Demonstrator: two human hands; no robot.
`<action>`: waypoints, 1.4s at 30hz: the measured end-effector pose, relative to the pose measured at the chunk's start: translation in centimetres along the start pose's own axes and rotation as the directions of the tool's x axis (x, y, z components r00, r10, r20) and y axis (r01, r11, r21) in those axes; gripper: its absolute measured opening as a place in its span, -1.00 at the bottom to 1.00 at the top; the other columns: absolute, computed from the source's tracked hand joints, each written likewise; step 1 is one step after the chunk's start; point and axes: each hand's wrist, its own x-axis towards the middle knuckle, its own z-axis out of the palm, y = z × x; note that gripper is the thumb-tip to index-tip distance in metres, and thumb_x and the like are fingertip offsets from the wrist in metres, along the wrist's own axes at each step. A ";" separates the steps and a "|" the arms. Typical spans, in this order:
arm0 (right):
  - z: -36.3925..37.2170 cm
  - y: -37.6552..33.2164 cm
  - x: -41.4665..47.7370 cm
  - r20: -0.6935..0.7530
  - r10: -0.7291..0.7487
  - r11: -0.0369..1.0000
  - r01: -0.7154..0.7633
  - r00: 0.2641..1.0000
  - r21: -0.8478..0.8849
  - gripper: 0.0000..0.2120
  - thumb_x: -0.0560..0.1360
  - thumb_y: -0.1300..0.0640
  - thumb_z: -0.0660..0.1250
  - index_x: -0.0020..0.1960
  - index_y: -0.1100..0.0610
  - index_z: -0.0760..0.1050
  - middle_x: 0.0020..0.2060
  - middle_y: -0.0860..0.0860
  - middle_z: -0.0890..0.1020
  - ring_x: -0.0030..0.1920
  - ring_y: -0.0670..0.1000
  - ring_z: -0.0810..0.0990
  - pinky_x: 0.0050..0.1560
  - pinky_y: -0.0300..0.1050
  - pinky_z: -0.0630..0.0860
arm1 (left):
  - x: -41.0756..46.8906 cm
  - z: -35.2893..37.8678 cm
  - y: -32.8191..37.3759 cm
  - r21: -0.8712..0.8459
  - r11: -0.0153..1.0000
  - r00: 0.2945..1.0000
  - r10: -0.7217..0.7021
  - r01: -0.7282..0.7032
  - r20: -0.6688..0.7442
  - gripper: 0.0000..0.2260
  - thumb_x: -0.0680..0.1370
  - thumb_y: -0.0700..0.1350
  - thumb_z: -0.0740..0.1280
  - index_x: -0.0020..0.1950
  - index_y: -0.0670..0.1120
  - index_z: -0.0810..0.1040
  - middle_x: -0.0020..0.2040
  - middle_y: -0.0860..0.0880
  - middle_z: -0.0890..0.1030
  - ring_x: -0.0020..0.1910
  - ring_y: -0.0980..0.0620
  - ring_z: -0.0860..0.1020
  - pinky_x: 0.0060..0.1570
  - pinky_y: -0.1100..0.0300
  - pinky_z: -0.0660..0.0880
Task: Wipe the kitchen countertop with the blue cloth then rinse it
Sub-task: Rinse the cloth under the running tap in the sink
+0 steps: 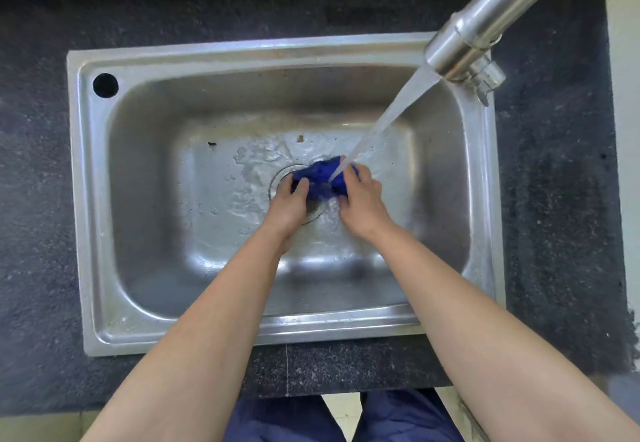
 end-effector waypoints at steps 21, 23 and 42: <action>-1.4 -0.8 -1.5 -0.239 0.136 0.942 -0.050 0.961 0.331 -0.52 0.55 -0.24 0.26 -0.31 0.14 0.47 -0.44 -0.06 0.50 -0.30 0.03 0.50 -0.25 -0.08 0.34 | -0.8 1.8 3.9 -0.227 0.973 0.975 -0.013 -0.038 -0.220 -0.88 0.48 -0.13 0.40 -0.21 -0.10 0.49 -0.23 -0.11 0.60 -0.22 -0.08 0.58 -0.17 0.02 0.57; -1.6 -0.4 -1.0 -0.320 0.177 0.948 -0.074 0.931 0.311 -0.59 0.58 -0.18 0.24 -0.20 0.14 0.50 -0.34 -0.03 0.57 -0.21 0.07 0.54 -0.19 -0.10 0.35 | -0.8 1.5 4.0 -0.001 0.998 0.981 0.064 -0.065 -0.186 -0.67 0.48 0.18 0.38 -0.20 -0.09 0.51 -0.21 -0.03 0.64 -0.17 -0.05 0.63 -0.07 0.02 0.57; 1.9 -2.7 -0.9 0.028 0.072 0.799 -0.074 0.997 0.597 -0.56 0.58 -0.28 0.19 0.15 0.06 0.54 -0.01 -0.01 0.66 0.04 -0.02 0.61 0.13 -0.08 0.50 | -1.0 0.1 2.3 -0.321 0.947 0.996 -0.037 0.011 -0.075 -0.84 0.69 -0.04 0.17 0.05 -0.05 0.51 -0.09 -0.12 0.66 -0.22 -0.02 0.65 -0.31 0.13 0.59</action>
